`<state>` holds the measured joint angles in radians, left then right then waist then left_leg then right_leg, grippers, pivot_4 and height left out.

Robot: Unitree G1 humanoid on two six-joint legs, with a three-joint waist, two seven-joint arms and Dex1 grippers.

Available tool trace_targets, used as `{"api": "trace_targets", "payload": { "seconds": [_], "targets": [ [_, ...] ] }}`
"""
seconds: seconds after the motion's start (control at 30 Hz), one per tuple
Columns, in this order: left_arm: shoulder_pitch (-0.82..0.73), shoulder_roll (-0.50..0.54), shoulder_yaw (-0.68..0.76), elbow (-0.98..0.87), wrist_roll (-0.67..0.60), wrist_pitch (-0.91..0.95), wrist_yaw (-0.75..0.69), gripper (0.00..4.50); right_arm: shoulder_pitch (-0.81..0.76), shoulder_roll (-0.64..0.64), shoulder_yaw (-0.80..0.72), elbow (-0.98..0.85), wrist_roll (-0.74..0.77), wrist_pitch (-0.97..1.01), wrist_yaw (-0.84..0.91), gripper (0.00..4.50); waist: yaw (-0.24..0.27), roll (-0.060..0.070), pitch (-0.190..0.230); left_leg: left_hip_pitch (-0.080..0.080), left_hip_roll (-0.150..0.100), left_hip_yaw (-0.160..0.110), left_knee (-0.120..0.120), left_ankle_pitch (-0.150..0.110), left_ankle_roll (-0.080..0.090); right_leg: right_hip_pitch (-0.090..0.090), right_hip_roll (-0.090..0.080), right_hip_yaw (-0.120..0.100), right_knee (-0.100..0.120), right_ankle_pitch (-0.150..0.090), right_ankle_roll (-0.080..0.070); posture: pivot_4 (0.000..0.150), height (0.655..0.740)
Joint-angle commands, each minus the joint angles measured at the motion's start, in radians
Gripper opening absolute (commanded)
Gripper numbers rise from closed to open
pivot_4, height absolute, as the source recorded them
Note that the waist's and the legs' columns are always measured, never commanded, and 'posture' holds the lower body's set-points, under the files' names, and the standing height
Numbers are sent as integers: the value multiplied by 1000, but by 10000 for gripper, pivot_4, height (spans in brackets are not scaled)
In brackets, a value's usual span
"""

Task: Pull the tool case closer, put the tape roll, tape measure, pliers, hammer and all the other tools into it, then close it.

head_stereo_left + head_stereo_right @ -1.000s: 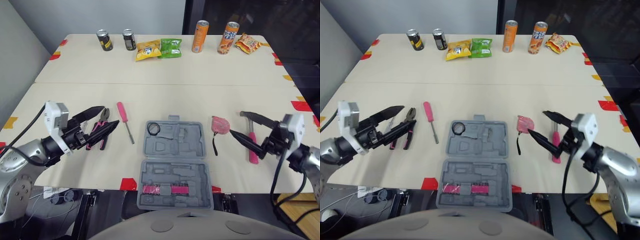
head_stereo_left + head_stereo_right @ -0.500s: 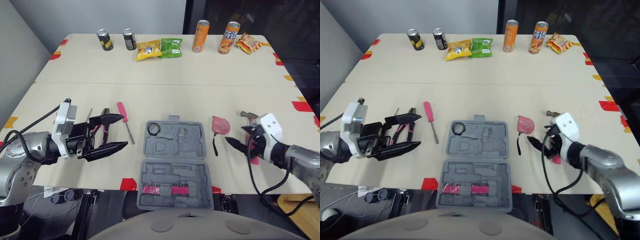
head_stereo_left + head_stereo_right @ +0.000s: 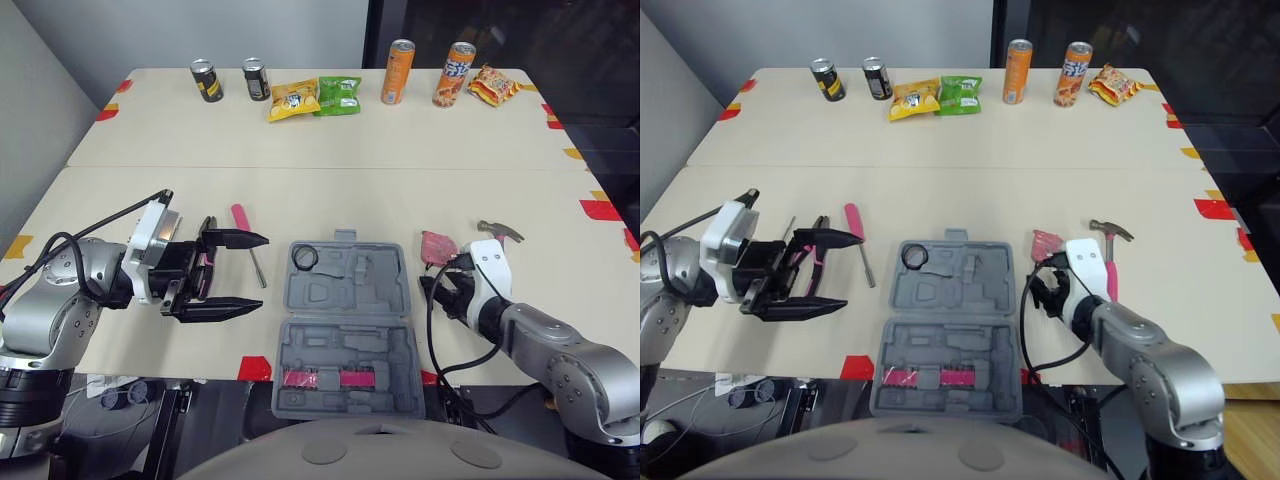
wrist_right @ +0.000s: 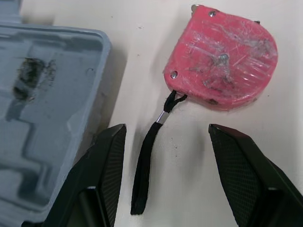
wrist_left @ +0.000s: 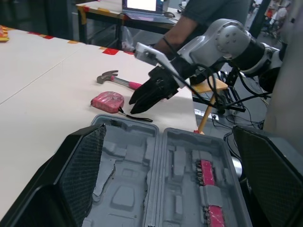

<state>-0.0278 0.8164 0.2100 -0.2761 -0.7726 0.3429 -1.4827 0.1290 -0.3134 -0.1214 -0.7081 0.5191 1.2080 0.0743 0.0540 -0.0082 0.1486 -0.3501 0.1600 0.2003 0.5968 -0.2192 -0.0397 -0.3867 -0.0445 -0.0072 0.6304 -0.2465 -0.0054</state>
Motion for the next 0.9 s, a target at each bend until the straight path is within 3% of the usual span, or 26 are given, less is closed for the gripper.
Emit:
{"api": "trace_targets", "payload": {
  "seconds": [0.03,0.4,0.7,0.9],
  "targets": [
    [-21,9,5,30,5,-31,-45,45000,-25,34,26,-10,-33,-4,-41,29505,0,0,0,0,0,0,0,-1,-2,0,0,0,0,0,0,1500,7400],
    [-107,37,-56,142,26,-104,-132,45000,-51,93,79,80,-145,-51,-91,29505,-1,0,0,0,0,0,0,-1,-4,0,0,0,2,0,0,1500,7400],
    [-95,42,-51,117,5,-91,-113,45000,-10,80,115,111,-214,-148,-61,289,-3,-1,-1,1,0,-1,0,-1,-4,0,0,0,3,0,0,1500,7400],
    [4,11,9,28,-23,-66,-5,45000,68,-2,112,76,-219,-250,45,289,-2,-1,-1,0,0,-1,0,-1,-4,0,0,0,1,0,0,1500,7400]
  ]
}}
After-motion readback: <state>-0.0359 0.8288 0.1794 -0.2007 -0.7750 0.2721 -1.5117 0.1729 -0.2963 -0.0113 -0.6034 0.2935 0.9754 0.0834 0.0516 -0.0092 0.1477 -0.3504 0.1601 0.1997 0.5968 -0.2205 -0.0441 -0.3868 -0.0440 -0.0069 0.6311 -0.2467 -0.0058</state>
